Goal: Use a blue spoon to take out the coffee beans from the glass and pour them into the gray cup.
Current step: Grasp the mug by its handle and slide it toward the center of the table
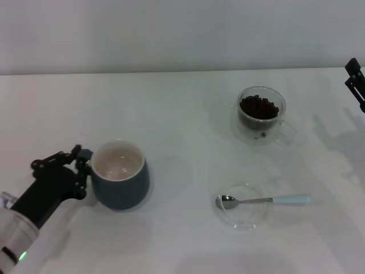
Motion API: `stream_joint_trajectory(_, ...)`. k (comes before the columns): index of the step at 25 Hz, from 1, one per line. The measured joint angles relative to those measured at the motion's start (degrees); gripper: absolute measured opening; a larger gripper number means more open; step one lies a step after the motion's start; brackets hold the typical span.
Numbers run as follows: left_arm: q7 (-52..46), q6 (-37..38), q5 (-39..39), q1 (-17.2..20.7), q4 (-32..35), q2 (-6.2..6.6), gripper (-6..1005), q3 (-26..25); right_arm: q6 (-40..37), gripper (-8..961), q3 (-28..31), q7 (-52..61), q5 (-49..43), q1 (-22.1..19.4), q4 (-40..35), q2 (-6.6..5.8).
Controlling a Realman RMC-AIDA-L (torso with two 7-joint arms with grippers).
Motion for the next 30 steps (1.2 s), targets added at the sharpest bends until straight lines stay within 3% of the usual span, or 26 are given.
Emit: stream_joint_trajectory(30, 0.01, -5.35, 1.57, -0.12, 2.62, -0.17, 122, 0.31, -0.48, 845, -0.61, 0.05, -0.02, 0.1, 0.32, 0.0)
